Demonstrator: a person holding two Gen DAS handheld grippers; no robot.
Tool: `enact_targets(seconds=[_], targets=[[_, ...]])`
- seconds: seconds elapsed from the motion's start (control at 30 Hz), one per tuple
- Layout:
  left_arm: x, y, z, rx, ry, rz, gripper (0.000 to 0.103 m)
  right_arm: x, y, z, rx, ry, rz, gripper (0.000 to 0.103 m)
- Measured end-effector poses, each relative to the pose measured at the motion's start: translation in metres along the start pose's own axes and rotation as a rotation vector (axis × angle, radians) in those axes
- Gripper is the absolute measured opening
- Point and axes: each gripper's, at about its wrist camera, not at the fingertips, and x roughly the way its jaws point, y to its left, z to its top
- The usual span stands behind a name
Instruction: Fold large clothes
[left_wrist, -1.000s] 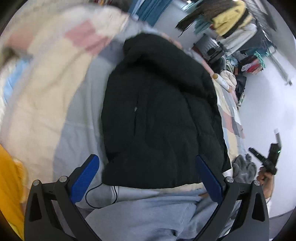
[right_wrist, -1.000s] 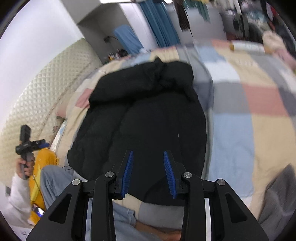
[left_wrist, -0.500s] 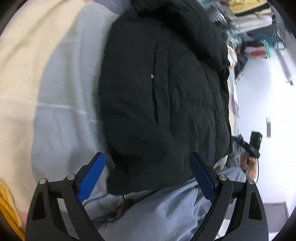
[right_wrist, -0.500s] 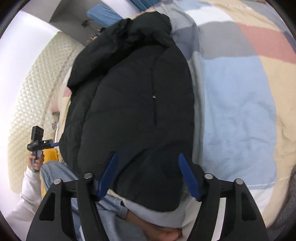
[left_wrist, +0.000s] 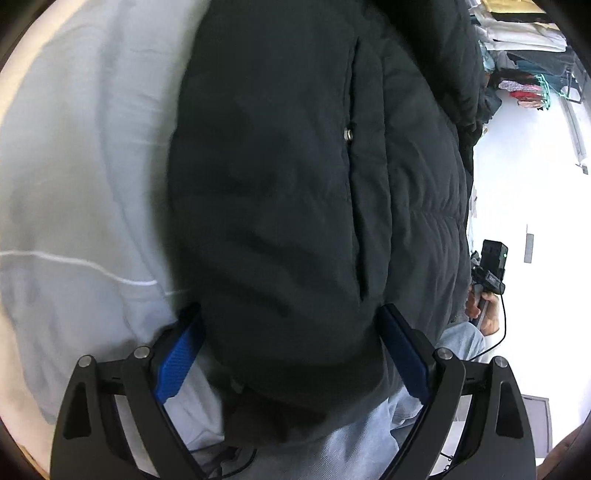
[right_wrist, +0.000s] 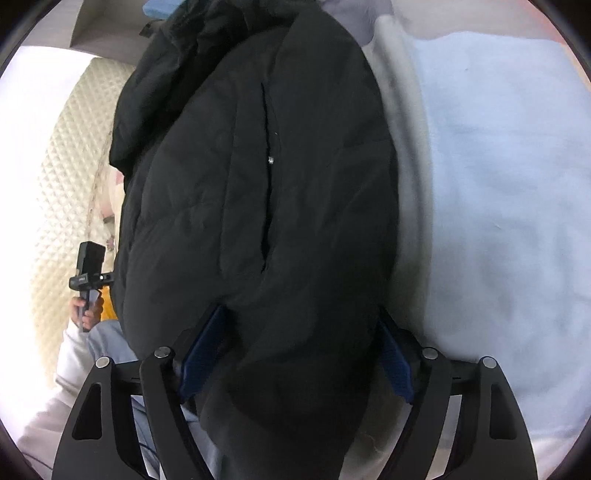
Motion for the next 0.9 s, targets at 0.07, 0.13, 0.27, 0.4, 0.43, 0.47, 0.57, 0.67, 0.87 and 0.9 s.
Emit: enact_targets(seconds=[0.07, 0.13, 0.27, 0.4, 0.43, 0.47, 0.57, 0.67, 0.87, 0.9], targets=[[0.002, -0.009, 0.002, 0.010, 0.011, -0.012, 0.092, 0.003, 0.003, 0.004, -0.008, 0.008, 0.009, 0.080], [0.000, -0.021, 0.002, 0.029, 0.018, -0.028, 0.092, 0.000, 0.009, 0.004, -0.042, 0.013, 0.024, 0.080], [-0.010, -0.043, -0.004, 0.064, 0.005, -0.053, 0.092, -0.012, 0.028, -0.001, -0.109, -0.010, 0.117, 0.080], [-0.005, -0.051, -0.007, 0.029, -0.004, -0.038, 0.092, -0.001, 0.035, -0.006, -0.171, 0.027, 0.113, 0.080], [-0.002, -0.049, -0.008, 0.002, 0.009, -0.017, 0.091, 0.004, 0.031, -0.005, -0.157, 0.049, 0.109, 0.080], [0.001, -0.049, -0.005, -0.018, 0.014, -0.006, 0.090, 0.009, 0.028, -0.005, -0.141, 0.069, 0.107, 0.080], [0.002, -0.044, -0.014, -0.074, 0.051, 0.044, 0.088, 0.022, 0.029, -0.001, -0.138, 0.125, 0.104, 0.080], [0.004, -0.054, -0.026, -0.079, 0.045, 0.076, 0.088, 0.026, 0.048, -0.005, -0.223, 0.162, 0.110, 0.080], [0.002, -0.062, -0.032, -0.074, -0.005, 0.119, 0.053, 0.020, 0.080, -0.008, -0.327, 0.138, 0.065, 0.036], [-0.001, -0.061, -0.032, -0.070, -0.019, 0.120, 0.047, 0.014, 0.085, -0.008, -0.339, 0.114, 0.055, 0.025]])
